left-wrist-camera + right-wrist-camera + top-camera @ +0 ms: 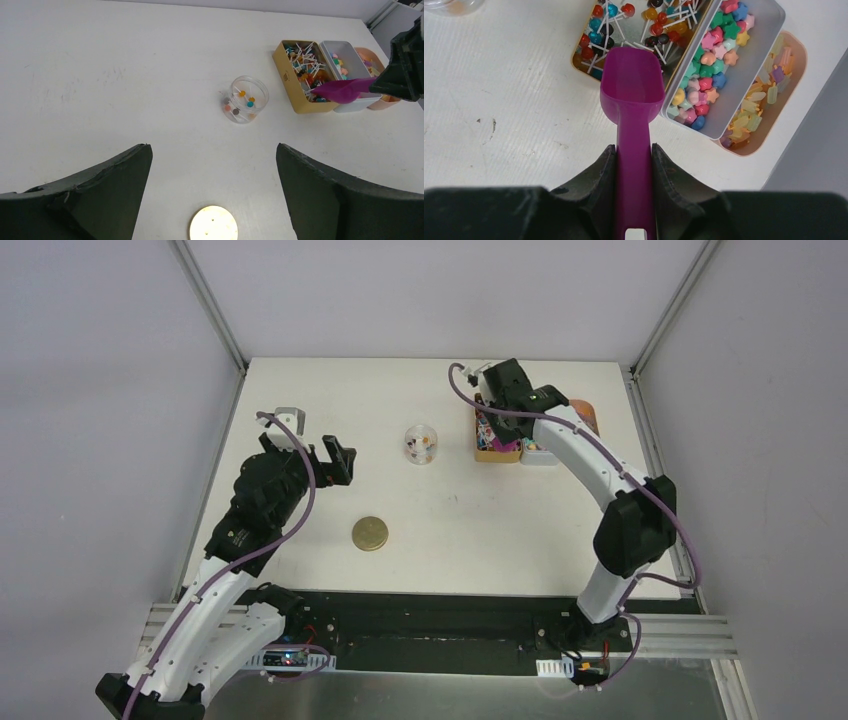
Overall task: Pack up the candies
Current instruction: Scoop the fake candies from the storage box.
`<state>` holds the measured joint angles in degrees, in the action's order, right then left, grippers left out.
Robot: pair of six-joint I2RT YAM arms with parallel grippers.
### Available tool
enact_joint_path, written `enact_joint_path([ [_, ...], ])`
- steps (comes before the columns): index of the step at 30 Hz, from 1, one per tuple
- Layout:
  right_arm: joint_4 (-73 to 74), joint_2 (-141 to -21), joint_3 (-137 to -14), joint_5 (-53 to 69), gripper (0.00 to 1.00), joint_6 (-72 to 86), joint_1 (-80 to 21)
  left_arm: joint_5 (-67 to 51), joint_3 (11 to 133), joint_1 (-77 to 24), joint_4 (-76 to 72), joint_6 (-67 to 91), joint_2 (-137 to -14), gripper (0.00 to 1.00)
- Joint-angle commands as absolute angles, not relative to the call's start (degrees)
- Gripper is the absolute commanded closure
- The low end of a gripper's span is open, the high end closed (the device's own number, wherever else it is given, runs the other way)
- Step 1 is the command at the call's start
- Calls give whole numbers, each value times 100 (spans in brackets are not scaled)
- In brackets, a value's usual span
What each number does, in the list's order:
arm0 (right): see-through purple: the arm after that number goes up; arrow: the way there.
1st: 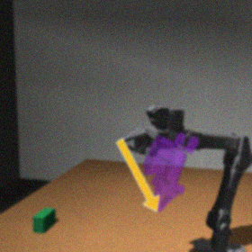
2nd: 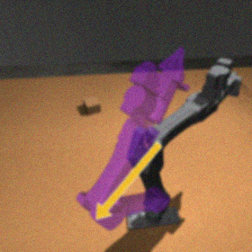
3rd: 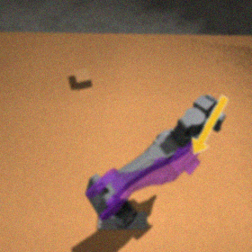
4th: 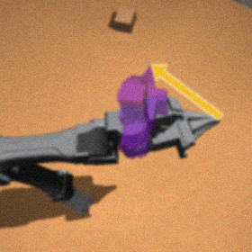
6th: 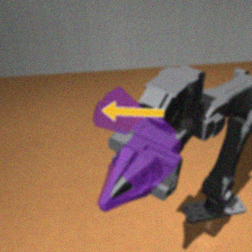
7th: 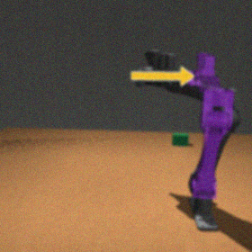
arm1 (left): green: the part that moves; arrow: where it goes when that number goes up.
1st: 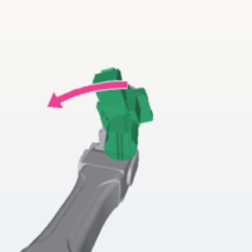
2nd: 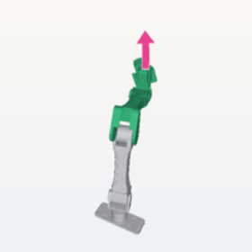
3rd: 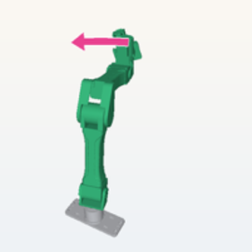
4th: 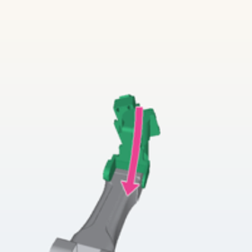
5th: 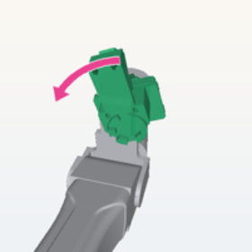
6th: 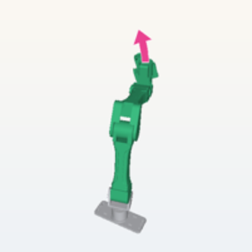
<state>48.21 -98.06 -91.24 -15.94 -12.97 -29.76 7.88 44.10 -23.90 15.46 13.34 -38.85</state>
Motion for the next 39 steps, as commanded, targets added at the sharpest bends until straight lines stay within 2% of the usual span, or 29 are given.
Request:
enact_joint_path([
  [1,4871,-10154,-9485,-1555,100,-1187,-2919,941,4393,-2360,1479,1209,-3856,1],
  [10,4524,-10700,-9251,-1570,100,-1150,-2878,978,4386,-2356,1478,1211,-3865,1],
  [39,2484,-10386,-7526,-1331,100,-965,-2572,1057,4385,-2355,1481,1197,-3885,1],
])
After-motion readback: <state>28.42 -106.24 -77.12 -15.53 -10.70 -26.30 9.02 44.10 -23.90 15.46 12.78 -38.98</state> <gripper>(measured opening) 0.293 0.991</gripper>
